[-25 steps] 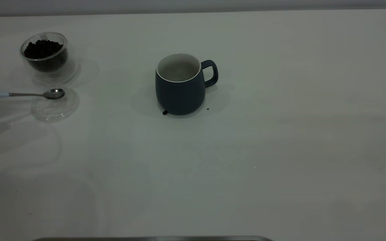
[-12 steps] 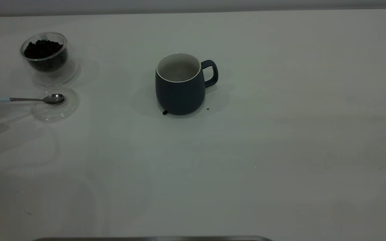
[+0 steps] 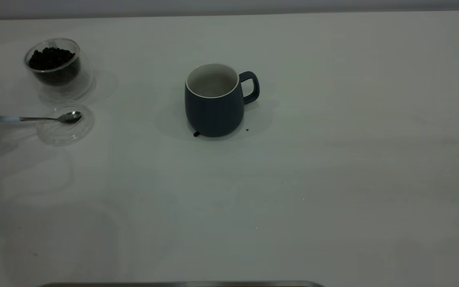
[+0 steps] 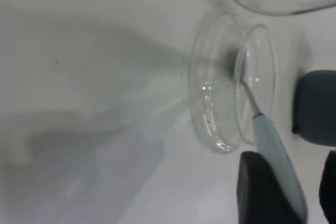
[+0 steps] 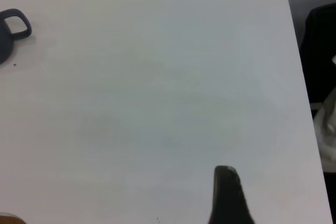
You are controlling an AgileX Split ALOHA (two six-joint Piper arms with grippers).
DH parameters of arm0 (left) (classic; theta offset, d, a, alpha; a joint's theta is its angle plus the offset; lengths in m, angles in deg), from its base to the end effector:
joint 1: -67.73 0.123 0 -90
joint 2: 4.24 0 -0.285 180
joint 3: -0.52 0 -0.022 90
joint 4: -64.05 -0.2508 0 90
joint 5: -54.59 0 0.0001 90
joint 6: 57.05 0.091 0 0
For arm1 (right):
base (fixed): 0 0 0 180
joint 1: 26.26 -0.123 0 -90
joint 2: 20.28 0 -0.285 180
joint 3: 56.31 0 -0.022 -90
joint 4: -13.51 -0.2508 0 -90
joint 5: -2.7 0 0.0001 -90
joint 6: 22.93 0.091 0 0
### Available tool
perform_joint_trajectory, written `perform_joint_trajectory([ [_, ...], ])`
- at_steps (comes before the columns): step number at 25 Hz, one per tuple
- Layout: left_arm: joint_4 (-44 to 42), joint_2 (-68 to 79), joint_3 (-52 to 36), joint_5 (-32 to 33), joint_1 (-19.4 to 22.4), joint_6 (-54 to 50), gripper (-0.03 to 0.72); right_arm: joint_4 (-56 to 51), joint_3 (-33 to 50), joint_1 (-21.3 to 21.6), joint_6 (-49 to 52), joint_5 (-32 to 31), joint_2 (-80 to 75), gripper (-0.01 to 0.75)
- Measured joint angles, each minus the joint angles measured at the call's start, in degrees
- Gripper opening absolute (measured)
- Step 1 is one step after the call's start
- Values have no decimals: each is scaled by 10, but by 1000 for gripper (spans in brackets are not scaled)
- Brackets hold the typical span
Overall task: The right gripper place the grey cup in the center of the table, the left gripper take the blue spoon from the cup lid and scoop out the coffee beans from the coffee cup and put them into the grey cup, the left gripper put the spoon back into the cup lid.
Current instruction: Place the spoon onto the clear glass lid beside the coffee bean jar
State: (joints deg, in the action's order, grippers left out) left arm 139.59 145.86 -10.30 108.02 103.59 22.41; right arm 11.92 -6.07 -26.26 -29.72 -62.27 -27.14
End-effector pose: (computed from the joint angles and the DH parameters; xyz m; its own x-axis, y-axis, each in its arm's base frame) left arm 0.3254 0.1478 -0.0219 -0.8709 -0.4568 -0.1812 -0.1735 0.6308 -0.7563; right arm -0.0073 0.0023 0.2634 -0.5255 -0.1065 -0.8441 -0.0778 0.9940 -0.0770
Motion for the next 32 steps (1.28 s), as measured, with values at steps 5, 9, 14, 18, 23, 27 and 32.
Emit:
perform_joint_trajectory([
  [5,1,0,0,-31,-31,16,420,0,0,0,0,0,0,461],
  [9,1,0,0,-36,-38,29,444,0,0,0,0,0,0,461],
  [14,-19,0,20,-63,-38,43,449,0,0,0,0,0,0,461],
  [18,-87,1,71,-76,-38,16,449,0,0,0,0,0,0,461],
  [23,-185,0,156,-54,-38,-90,450,0,0,0,0,0,0,461],
  [27,-279,-29,225,-8,-38,-188,451,0,0,0,0,0,0,461],
  [32,-340,-102,313,79,-44,-282,450,0,0,0,0,0,0,461],
])
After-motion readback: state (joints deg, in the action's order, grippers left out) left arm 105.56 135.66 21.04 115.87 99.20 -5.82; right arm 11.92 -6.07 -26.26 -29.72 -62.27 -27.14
